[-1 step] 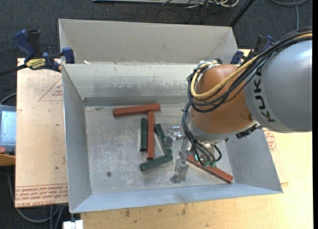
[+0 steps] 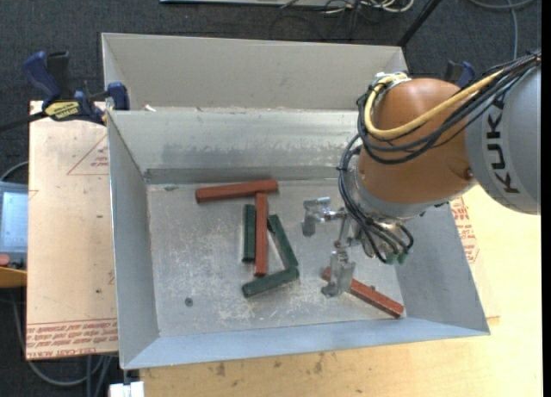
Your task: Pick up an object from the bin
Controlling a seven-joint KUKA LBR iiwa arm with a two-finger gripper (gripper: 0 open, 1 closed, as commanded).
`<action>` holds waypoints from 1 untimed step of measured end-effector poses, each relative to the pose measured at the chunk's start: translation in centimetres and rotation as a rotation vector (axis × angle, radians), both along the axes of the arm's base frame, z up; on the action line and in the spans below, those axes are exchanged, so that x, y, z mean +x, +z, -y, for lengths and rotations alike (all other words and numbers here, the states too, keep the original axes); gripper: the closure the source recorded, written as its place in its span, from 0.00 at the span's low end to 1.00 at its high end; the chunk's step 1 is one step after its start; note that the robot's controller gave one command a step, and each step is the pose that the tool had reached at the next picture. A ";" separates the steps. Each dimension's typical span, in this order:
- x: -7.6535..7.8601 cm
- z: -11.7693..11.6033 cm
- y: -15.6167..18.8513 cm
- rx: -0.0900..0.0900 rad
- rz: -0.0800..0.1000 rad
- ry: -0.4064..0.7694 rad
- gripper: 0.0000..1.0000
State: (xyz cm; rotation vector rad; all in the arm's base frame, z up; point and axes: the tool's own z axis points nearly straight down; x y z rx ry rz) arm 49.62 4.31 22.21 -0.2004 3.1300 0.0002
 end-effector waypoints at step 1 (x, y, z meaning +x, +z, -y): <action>1.0 -2.7 -13.6 0.001 -0.011 -0.020 0.00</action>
Offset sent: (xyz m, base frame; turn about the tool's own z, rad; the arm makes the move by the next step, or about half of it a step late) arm 0.0119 0.0252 -0.1316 0.0223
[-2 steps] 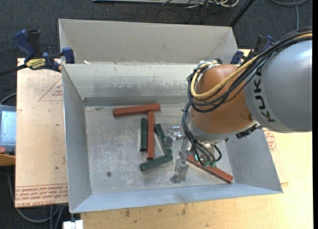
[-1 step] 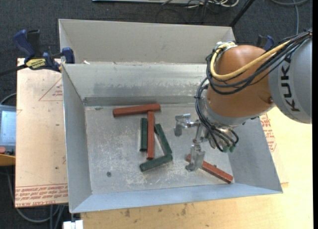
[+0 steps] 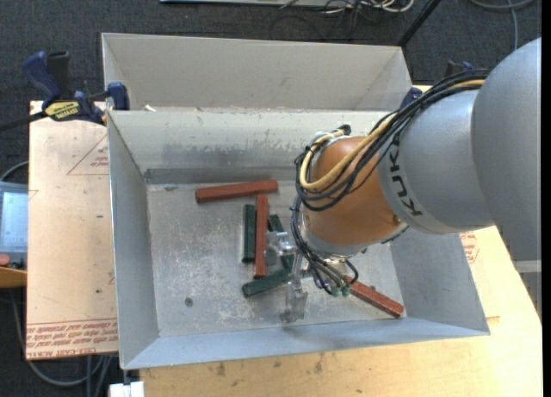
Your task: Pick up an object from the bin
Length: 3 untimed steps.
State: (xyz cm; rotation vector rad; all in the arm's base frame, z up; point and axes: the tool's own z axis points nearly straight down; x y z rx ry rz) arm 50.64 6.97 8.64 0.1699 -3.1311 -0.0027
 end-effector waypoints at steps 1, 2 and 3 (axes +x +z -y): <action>0.3 0.3 -1.5 0.002 0.016 -0.006 0.00; 0.0 -1.4 -1.5 0.000 0.013 0.036 0.00; -0.1 -1.4 -1.5 0.000 0.007 0.035 1.00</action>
Offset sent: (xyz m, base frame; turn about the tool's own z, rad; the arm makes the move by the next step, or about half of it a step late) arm 0.0000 -0.0041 -0.0164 0.0043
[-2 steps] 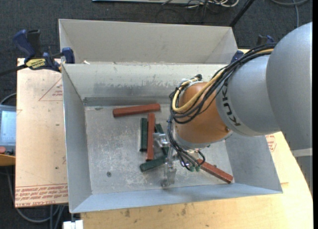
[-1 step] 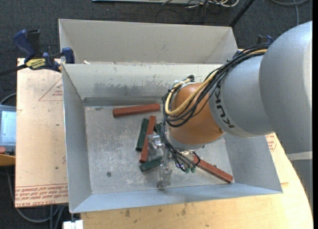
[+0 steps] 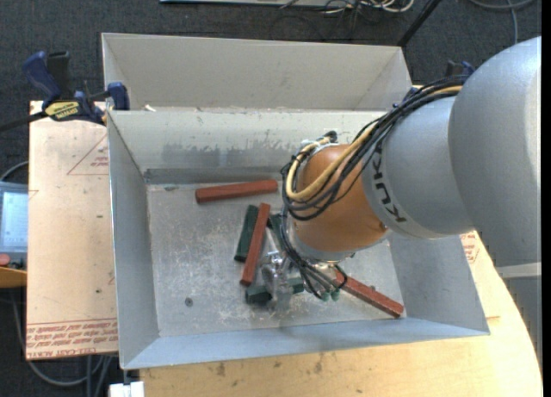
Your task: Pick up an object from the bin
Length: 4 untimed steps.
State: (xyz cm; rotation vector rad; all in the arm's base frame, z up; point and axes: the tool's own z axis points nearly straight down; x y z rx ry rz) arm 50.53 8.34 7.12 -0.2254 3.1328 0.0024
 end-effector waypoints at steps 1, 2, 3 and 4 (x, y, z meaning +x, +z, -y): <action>1.4 -1.6 12.2 0.001 0.010 0.007 1.00; 0.2 -6.6 11.2 0.002 -0.001 0.005 1.00; 0.0 -12.4 10.3 0.001 0.001 0.253 1.00; 2.9 -14.9 19.3 0.003 0.013 0.284 1.00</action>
Offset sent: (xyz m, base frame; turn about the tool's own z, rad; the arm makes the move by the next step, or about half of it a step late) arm 0.0112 0.0152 0.1180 -0.0057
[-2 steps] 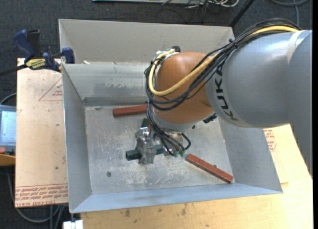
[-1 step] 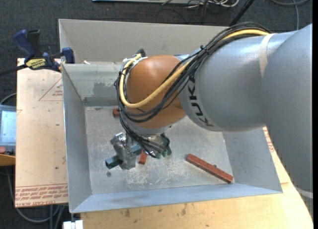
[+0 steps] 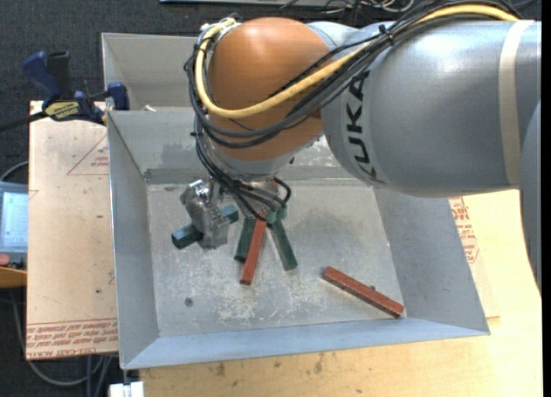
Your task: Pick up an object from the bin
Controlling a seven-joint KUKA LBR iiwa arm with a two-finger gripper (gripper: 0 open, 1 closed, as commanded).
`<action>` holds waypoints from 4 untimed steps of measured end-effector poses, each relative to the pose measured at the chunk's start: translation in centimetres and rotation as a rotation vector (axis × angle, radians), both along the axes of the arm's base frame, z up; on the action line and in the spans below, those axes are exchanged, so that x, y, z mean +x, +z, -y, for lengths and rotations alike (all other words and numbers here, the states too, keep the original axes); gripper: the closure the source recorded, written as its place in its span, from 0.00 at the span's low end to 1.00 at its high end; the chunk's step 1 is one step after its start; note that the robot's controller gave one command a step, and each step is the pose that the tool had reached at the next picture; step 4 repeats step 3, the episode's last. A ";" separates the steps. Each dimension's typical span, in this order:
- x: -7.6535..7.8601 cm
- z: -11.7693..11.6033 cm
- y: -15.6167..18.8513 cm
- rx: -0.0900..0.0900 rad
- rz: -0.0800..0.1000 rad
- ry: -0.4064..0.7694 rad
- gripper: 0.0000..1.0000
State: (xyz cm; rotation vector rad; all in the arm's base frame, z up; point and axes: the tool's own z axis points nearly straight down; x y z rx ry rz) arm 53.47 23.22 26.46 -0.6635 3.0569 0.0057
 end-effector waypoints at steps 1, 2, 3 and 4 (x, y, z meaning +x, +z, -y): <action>1.4 1.5 -1.8 -0.005 -0.012 -0.074 1.00; 2.5 -0.6 -2.8 -0.003 -0.010 -0.101 1.00; 3.4 0.9 -3.6 -0.004 -0.012 -0.156 1.00; 3.4 0.9 -3.6 -0.004 -0.012 -0.156 1.00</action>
Offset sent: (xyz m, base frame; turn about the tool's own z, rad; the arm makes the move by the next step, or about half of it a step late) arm 0.0132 -0.0153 -0.0176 0.0746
